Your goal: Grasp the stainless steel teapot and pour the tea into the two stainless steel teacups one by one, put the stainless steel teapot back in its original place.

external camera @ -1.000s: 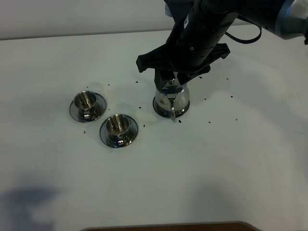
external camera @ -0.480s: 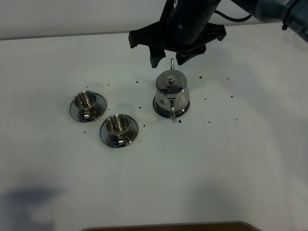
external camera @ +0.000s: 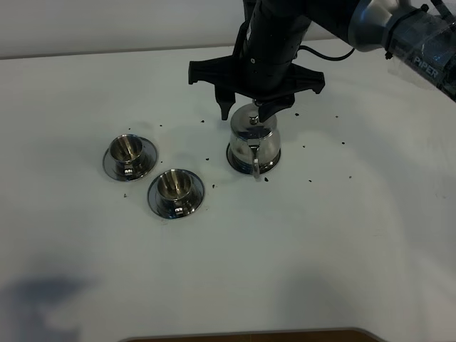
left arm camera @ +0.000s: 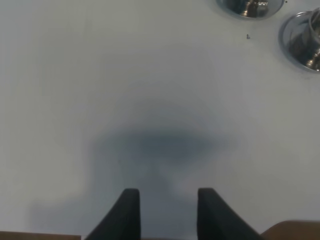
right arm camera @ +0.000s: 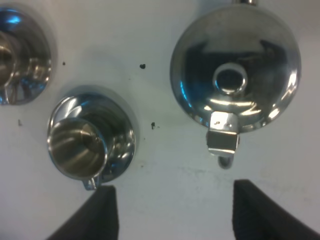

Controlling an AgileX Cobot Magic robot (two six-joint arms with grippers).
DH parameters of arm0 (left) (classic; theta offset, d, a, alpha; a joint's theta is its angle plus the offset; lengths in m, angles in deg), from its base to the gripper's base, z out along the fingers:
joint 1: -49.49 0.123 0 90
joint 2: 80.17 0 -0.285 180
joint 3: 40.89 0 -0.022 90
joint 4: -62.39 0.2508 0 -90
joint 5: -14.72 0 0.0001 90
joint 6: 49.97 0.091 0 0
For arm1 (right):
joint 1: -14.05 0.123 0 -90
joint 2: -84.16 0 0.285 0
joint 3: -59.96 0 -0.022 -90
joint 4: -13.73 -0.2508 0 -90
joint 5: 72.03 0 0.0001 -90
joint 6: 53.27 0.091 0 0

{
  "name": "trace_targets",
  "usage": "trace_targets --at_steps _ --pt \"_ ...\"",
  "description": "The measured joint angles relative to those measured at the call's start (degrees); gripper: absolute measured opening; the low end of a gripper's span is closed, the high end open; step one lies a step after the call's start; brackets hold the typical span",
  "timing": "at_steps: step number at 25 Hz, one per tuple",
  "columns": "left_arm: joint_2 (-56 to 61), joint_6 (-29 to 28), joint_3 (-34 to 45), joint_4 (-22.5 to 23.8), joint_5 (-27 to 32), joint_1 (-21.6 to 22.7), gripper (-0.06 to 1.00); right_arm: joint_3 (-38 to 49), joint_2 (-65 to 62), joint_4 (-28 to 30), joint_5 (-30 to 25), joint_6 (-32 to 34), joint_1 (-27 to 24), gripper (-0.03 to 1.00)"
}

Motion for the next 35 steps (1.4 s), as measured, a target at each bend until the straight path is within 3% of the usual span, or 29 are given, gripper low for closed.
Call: trace_targets --at_steps 8,16,35 --pt "0.0 0.0 0.0 0.3 0.0 0.0 0.33 0.0 3.4 -2.3 0.0 2.6 0.0 0.50" --pt "0.0 0.1 0.0 4.8 -0.4 0.0 0.33 1.3 4.7 -2.5 0.2 2.5 0.0 0.50" --pt "0.0 0.0 0.0 4.9 -0.5 0.0 0.33 3.4 5.8 -0.3 0.1 1.5 0.6 0.50"
